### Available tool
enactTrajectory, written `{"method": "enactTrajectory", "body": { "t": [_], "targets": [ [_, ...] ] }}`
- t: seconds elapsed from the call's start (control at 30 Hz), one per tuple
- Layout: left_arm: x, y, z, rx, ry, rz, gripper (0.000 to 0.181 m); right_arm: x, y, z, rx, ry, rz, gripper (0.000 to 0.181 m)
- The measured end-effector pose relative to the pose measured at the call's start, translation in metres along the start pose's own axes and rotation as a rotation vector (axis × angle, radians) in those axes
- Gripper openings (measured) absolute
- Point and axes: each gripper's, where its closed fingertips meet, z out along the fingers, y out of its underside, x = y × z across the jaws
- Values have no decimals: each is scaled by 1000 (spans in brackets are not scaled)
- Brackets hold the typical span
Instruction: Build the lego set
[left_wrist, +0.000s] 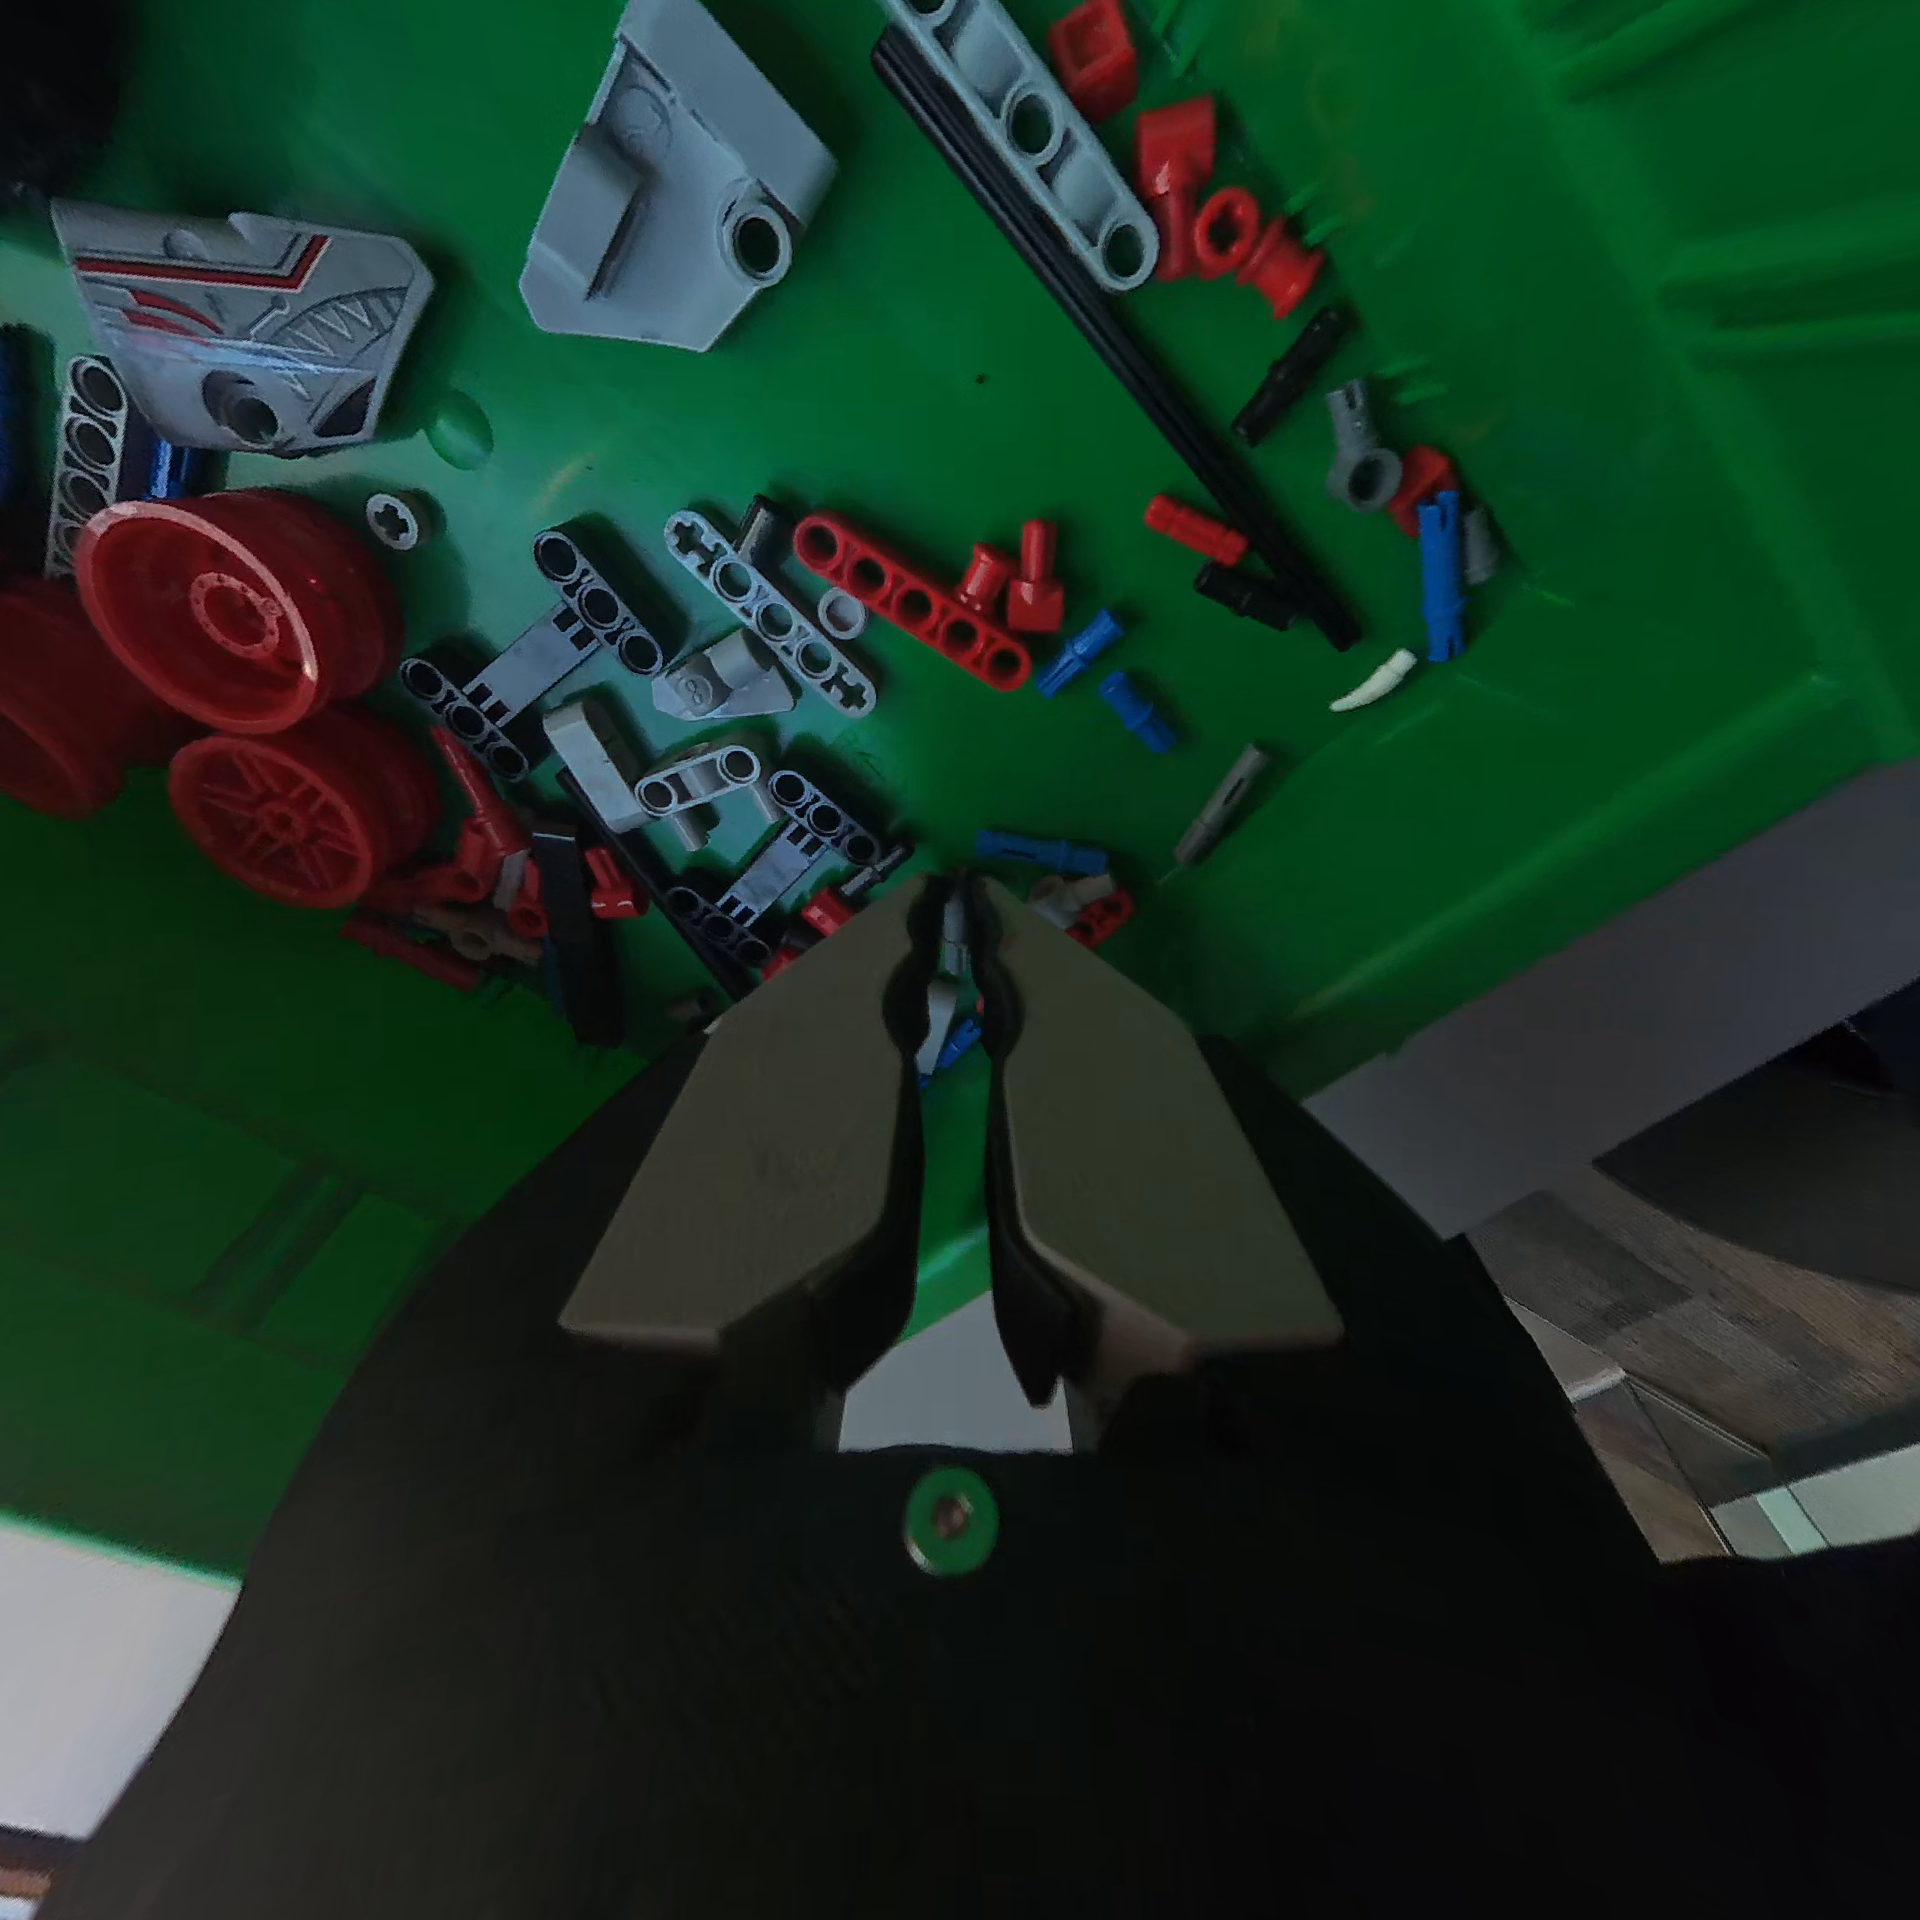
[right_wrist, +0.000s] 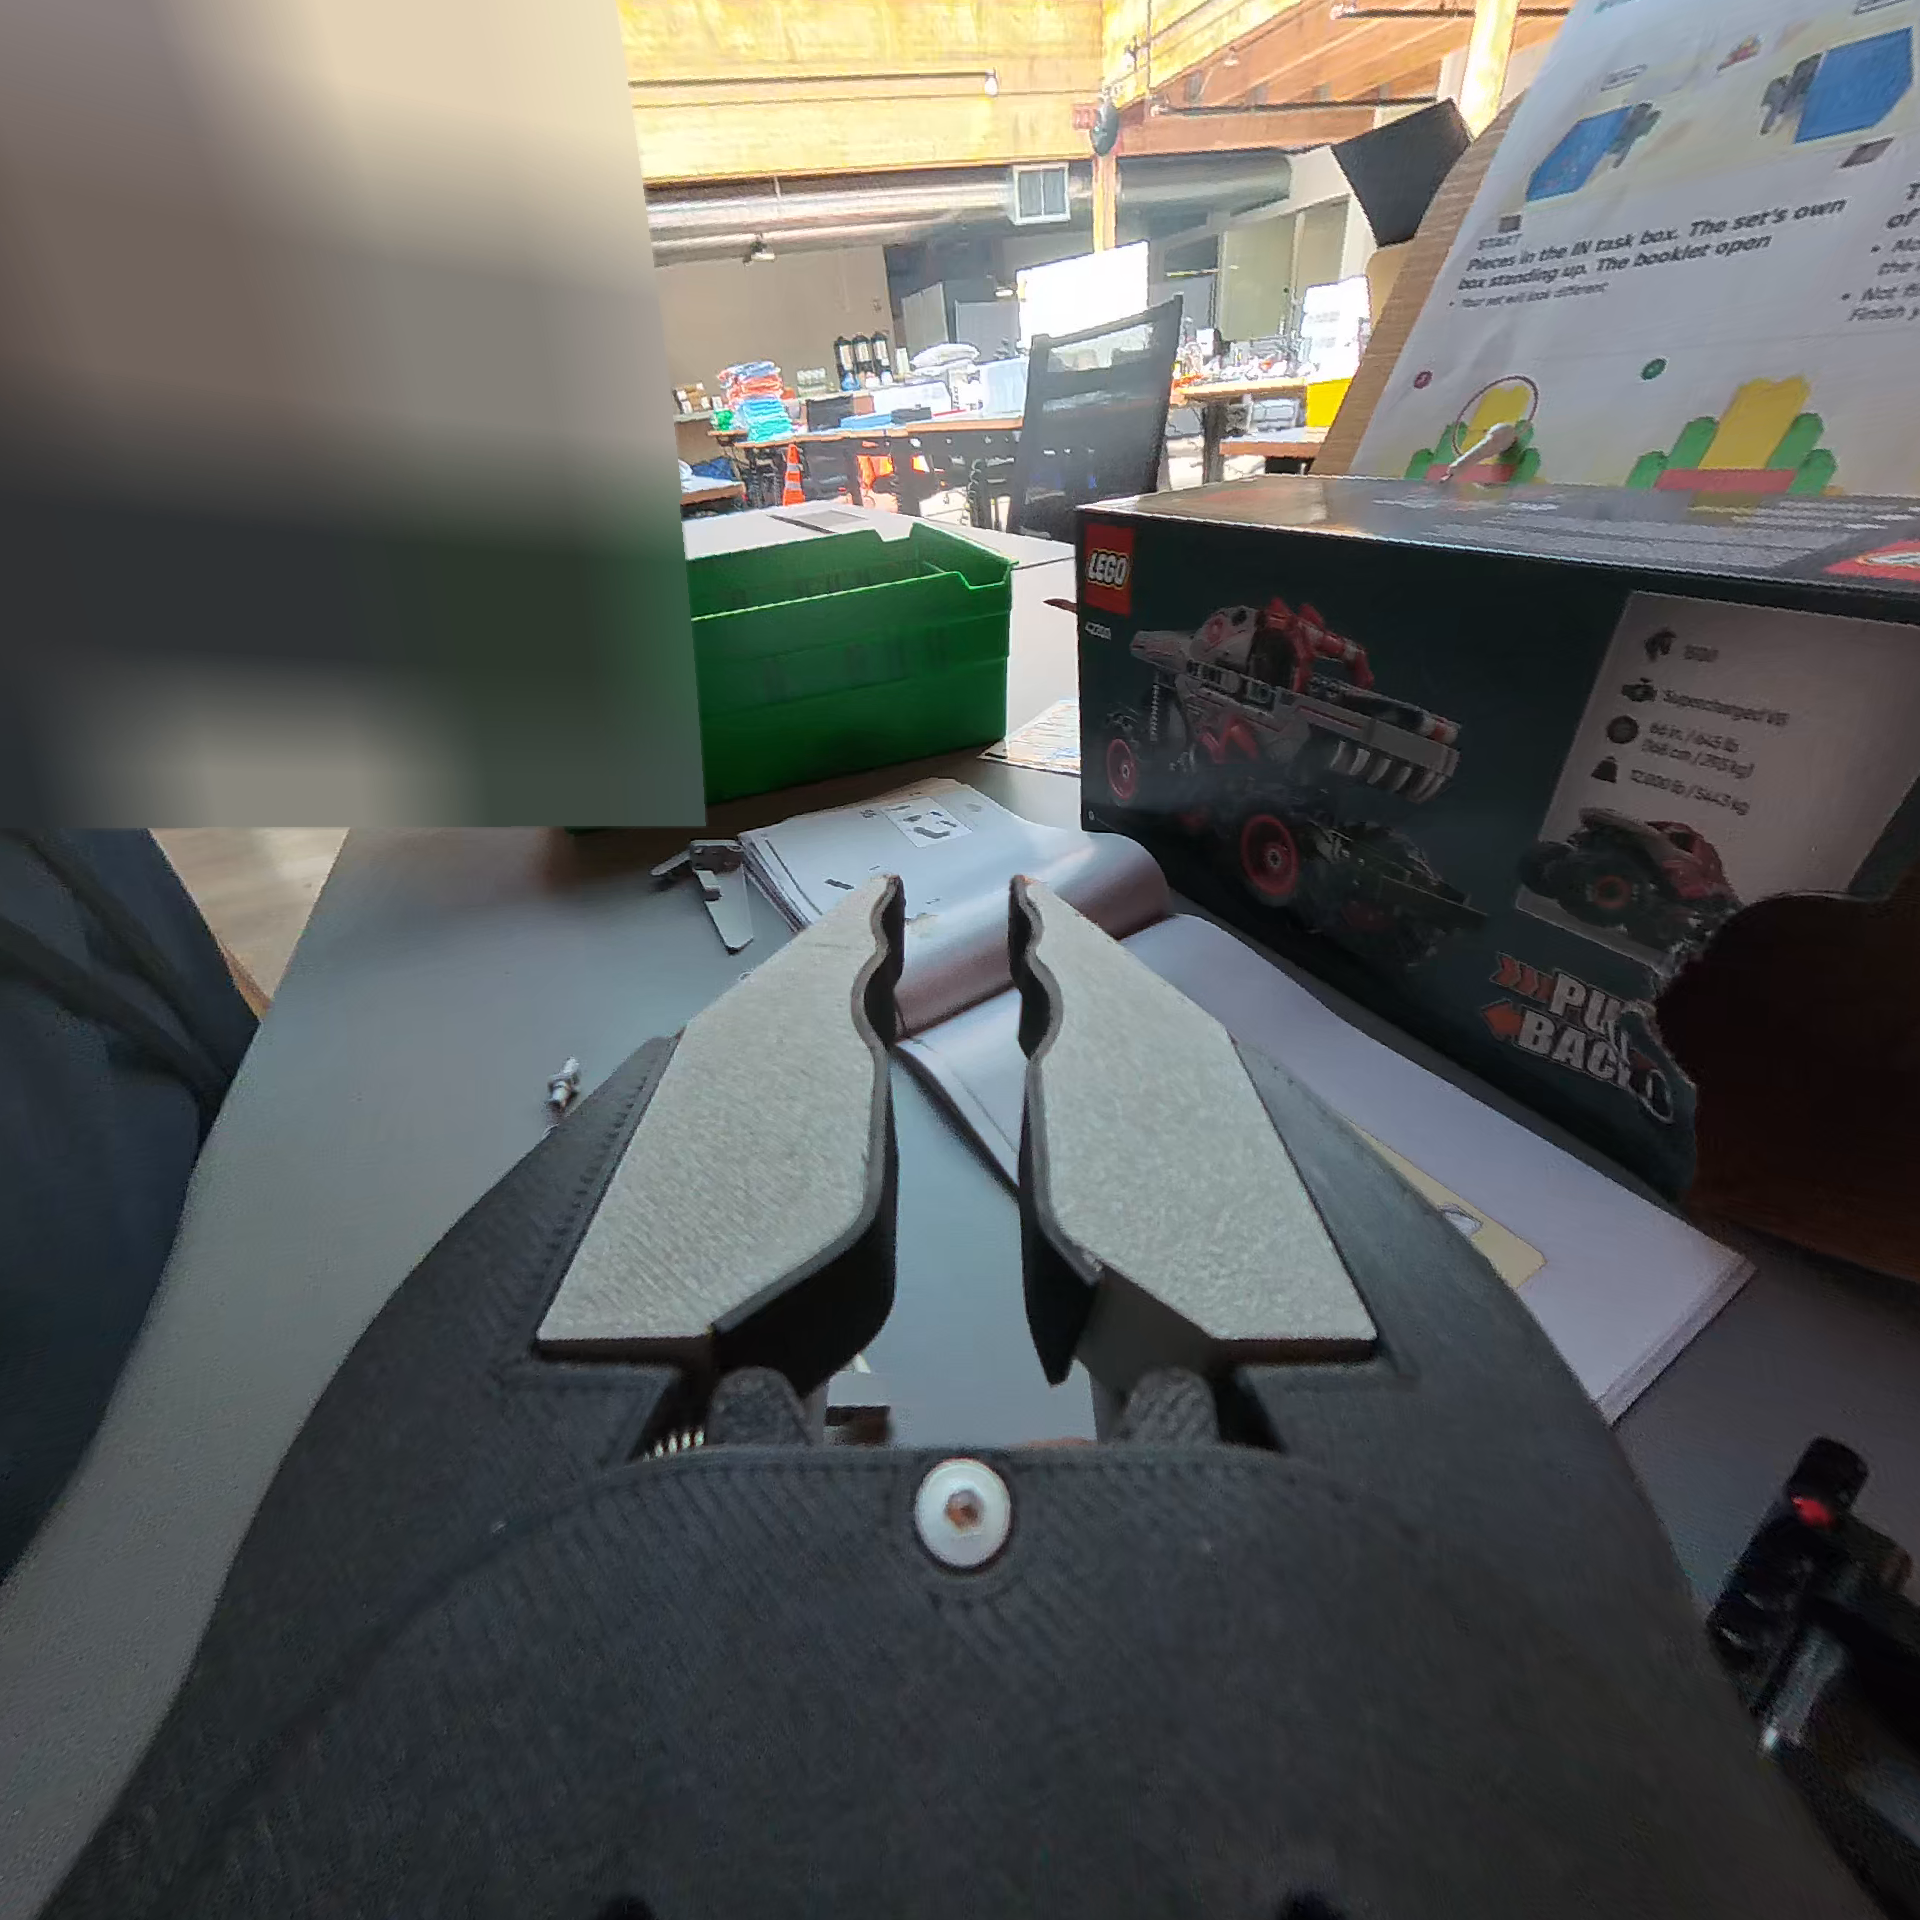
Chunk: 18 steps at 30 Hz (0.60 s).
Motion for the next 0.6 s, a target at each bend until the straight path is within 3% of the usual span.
{"method": "enactTrajectory", "body": {
  "t": [0.27,0.47,0.6],
  "targets": [
    [-4,-18,-31,263,109,-44,1,8,10,3,-35,24,8,16],
    [3,-37,-69,645,387,-203,2,12,8,0,-22,42,15,16],
    [9,-38,-86,827,572,-330,1,12,7,1,-21,43,14,16]
  ]
}}
